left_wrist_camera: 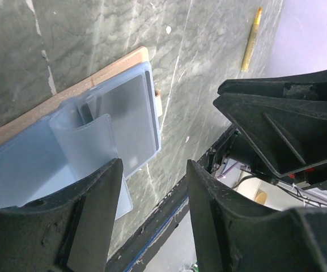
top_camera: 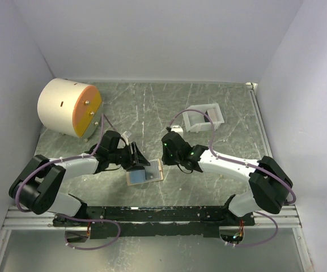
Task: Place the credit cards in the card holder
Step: Turn over the card slot in the card holder.
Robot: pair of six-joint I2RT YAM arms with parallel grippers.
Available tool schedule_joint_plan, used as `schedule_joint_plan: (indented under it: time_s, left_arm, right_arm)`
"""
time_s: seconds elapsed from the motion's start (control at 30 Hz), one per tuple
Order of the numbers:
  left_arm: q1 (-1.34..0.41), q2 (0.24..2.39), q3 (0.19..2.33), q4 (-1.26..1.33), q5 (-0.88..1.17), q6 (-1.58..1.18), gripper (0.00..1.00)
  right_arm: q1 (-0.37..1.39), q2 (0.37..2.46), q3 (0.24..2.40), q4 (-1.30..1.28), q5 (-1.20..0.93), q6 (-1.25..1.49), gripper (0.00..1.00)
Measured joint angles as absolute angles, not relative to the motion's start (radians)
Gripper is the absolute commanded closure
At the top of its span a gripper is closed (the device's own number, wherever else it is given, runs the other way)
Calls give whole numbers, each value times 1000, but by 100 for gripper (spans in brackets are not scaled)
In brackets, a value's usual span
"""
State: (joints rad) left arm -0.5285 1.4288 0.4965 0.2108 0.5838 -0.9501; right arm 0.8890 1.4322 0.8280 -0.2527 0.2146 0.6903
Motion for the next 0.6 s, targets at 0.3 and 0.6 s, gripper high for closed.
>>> schedule_joint_plan:
  time_s: [0.3, 0.6]
  left_arm:
    - [-530, 1258, 507, 23, 431, -910, 40]
    - [-530, 1098, 563, -152, 291, -841, 35]
  right_arm:
    - [868, 1430, 849, -270, 215, 649, 77]
    - [813, 1506, 1040, -330, 287, 548, 72]
